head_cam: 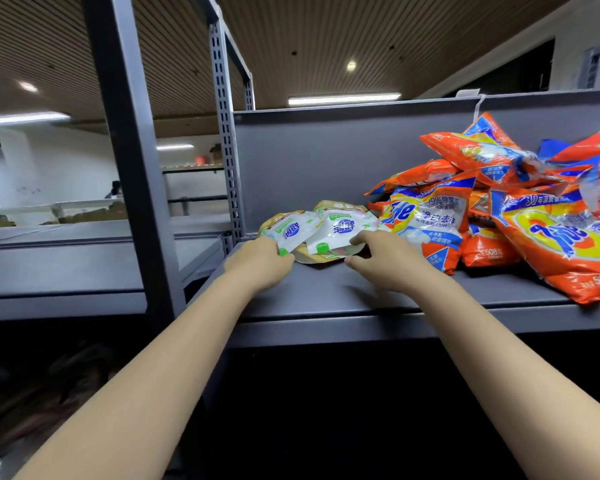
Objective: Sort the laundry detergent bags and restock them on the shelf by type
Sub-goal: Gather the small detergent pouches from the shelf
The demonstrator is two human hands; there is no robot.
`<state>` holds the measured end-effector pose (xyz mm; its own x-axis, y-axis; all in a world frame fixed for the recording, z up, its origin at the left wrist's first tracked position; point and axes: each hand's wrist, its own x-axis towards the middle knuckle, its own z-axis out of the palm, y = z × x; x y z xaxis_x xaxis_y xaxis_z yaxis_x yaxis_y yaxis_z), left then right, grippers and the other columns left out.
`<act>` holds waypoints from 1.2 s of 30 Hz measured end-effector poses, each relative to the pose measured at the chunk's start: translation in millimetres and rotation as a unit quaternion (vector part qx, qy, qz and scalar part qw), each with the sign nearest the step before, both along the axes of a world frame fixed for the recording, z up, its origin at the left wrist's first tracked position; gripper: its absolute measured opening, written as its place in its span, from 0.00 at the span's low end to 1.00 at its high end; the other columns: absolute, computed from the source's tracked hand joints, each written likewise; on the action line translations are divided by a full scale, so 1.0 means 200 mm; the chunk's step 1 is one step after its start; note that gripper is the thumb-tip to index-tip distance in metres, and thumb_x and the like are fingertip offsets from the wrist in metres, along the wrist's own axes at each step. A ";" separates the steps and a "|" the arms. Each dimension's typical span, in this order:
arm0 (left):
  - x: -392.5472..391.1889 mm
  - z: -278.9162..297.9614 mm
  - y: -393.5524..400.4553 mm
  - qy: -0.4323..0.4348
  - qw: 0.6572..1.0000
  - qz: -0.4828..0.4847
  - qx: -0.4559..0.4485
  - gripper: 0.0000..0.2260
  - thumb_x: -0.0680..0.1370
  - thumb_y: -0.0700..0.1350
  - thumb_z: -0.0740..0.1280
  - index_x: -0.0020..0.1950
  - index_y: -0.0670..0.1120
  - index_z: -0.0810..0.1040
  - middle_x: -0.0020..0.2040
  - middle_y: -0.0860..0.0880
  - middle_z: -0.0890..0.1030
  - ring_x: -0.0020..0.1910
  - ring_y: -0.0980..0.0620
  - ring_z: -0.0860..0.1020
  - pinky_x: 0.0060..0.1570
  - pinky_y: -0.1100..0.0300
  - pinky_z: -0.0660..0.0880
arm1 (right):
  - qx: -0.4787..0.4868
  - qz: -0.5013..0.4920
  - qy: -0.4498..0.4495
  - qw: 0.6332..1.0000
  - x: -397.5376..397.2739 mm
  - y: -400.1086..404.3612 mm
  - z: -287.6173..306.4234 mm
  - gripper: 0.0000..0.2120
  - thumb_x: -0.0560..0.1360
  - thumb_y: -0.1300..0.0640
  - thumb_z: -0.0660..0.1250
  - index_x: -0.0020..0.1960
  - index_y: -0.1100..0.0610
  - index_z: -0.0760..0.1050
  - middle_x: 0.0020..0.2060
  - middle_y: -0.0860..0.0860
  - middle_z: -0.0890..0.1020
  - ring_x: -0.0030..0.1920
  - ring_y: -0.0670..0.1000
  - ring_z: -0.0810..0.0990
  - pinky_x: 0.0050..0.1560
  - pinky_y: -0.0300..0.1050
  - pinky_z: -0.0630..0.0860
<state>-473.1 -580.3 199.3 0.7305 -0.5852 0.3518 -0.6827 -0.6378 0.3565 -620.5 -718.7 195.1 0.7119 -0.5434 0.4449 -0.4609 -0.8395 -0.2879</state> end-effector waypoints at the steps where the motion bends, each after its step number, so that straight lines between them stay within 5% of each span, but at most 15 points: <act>1: -0.05 0.00 0.04 -0.006 1.000 -0.008 -0.011 0.13 0.77 0.53 0.60 0.55 0.48 0.76 0.56 0.48 0.79 0.56 0.46 0.74 0.54 0.54 0.73 | -0.010 -0.003 -0.006 1.000 -0.02 0.04 -0.01 0.21 0.76 0.45 0.62 0.67 0.51 0.71 0.64 0.52 0.76 0.64 0.55 0.72 0.63 0.53 0.70; 7: -0.25 0.01 0.34 0.009 0.992 -0.094 -0.081 0.14 0.76 0.56 0.62 0.58 0.53 0.76 0.57 0.53 0.79 0.56 0.50 0.76 0.58 0.54 0.73 | -0.037 0.007 -0.011 0.999 -0.12 0.31 -0.03 0.21 0.76 0.44 0.62 0.66 0.50 0.71 0.64 0.52 0.75 0.65 0.55 0.71 0.60 0.51 0.70; 13: -0.31 0.02 0.75 0.012 0.993 -0.113 -0.026 0.15 0.76 0.60 0.61 0.58 0.55 0.77 0.55 0.57 0.79 0.54 0.53 0.76 0.58 0.52 0.73 | -0.015 0.038 -0.011 0.999 -0.19 0.63 -0.04 0.20 0.75 0.43 0.63 0.65 0.48 0.72 0.64 0.49 0.75 0.66 0.52 0.71 0.64 0.52 0.68; 20: -0.16 -0.11 1.35 0.013 0.995 -0.069 0.072 0.14 0.76 0.63 0.59 0.53 0.56 0.76 0.45 0.56 0.83 0.45 0.56 0.80 0.49 0.59 0.76 | 0.043 0.092 0.002 0.995 -0.08 1.14 -0.13 0.22 0.73 0.40 0.62 0.64 0.46 0.73 0.63 0.42 0.76 0.65 0.47 0.72 0.65 0.50 0.69; 26: 0.11 -0.30 1.90 0.051 0.989 -0.008 0.137 0.18 0.76 0.65 0.57 0.61 0.58 0.73 0.58 0.57 0.77 0.56 0.52 0.76 0.54 0.54 0.73 | 0.073 0.123 0.040 0.989 0.19 1.59 -0.33 0.21 0.72 0.39 0.62 0.62 0.44 0.74 0.59 0.42 0.79 0.62 0.46 0.75 0.62 0.49 0.72; 36: 0.56 -0.62 2.58 0.135 0.972 0.078 0.179 0.20 0.76 0.64 0.57 0.63 0.57 0.72 0.57 0.56 0.78 0.54 0.53 0.76 0.50 0.58 0.73 | 0.147 0.139 0.126 0.971 0.68 2.12 -0.66 0.19 0.77 0.42 0.62 0.66 0.46 0.71 0.65 0.42 0.74 0.64 0.46 0.73 0.62 0.45 0.71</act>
